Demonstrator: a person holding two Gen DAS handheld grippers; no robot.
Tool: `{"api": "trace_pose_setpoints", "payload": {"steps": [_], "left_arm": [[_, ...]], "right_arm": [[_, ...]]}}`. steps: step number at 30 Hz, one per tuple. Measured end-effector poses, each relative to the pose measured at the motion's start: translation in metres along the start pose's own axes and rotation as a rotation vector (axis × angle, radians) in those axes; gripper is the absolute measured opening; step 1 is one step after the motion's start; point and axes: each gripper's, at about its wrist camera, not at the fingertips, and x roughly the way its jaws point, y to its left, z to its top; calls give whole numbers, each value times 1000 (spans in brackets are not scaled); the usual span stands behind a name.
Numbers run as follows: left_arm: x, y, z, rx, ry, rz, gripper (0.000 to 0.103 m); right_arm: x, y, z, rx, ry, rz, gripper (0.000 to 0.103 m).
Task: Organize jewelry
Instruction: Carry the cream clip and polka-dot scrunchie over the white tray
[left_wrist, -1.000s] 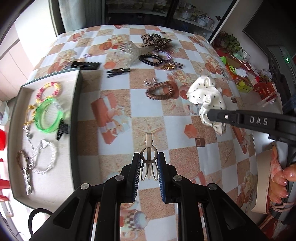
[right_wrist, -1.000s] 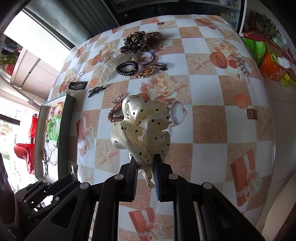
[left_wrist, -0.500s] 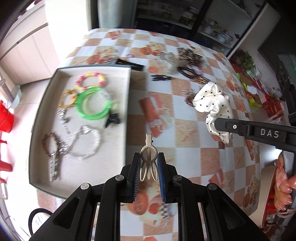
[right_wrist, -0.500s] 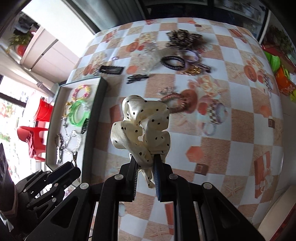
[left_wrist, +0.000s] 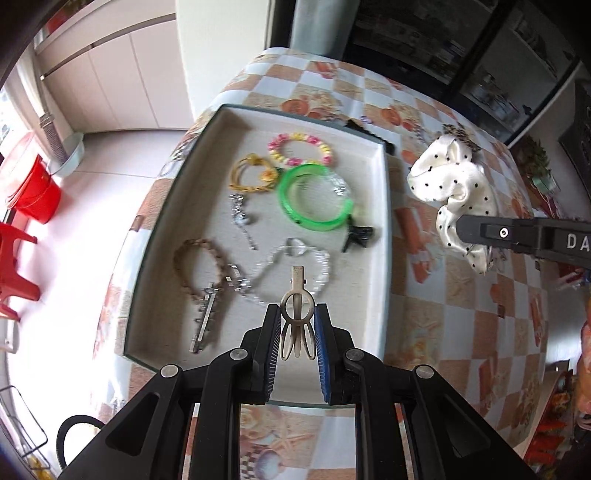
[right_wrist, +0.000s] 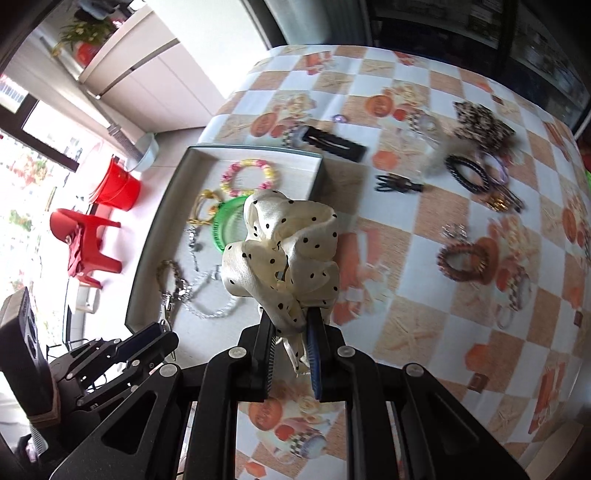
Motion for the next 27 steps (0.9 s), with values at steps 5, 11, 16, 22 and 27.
{"api": "trace_pose_setpoints", "payload": {"steps": [5,11,16,22,27], "left_arm": [[16,17,0,-11,19,28,21],[29,29,9,-30,9,42,21],[36,37,29,-53,-26,56,21],[55,45,54,-86,-27,87,21],[72,42,61,-69,2,119,21]], "right_arm": [[17,21,16,-41,9,7,17],[43,33,35,-64,24,0,17],[62,28,56,-44,25,-17,17],[80,14,77,11,33,-20,17],[95,7,84,36,59,-16,17]]}}
